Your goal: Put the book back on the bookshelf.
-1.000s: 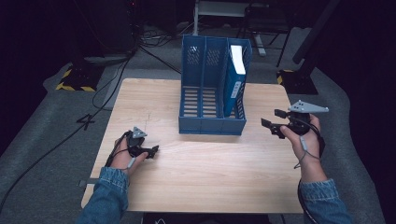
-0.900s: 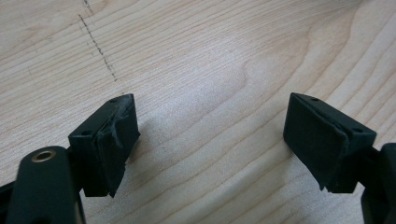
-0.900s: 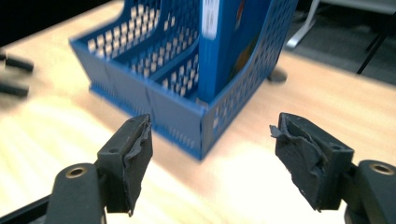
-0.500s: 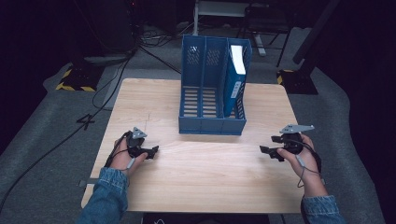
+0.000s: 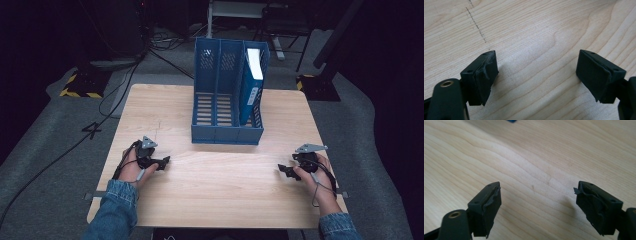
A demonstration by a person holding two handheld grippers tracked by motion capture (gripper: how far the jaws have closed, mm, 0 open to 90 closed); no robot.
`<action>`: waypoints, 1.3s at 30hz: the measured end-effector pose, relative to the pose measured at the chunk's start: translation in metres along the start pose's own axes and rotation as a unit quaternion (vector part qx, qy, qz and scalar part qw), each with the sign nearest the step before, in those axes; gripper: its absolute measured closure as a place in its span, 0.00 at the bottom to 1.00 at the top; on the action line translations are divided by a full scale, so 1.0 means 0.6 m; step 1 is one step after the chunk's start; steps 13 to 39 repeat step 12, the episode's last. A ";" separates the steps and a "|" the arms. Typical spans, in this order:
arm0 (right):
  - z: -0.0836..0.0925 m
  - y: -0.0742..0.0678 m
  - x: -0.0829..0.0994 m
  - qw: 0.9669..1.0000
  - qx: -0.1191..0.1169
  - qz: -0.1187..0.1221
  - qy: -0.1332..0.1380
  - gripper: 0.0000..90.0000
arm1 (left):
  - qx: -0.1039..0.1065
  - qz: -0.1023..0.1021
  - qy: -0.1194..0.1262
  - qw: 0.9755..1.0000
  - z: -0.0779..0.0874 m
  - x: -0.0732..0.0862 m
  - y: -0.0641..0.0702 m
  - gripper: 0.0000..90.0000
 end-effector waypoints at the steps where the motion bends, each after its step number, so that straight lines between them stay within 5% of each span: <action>1: -0.005 -0.001 0.002 1.000 -0.002 -0.005 0.005 0.17 | -0.001 0.000 0.001 1.000 0.000 0.000 0.000 0.20; 5: -0.016 -0.004 0.000 0.999 0.013 -0.013 0.040 0.12 | -0.003 0.003 0.001 1.000 0.002 0.002 0.000 0.20; 39: -0.018 -0.006 -0.001 0.999 0.008 -0.008 0.037 0.08 | -0.004 0.003 0.000 1.000 0.003 0.003 0.000 0.20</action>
Point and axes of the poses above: each handheld gripper's, and its own axes: z roughly backward along the jaws, x roughly out of its underside, y roughly to its right, the point moved 8 cm from there along -z, roughly forward along the jaws, and after that the axes turned 12 degrees about z, right-handed, at the moved point
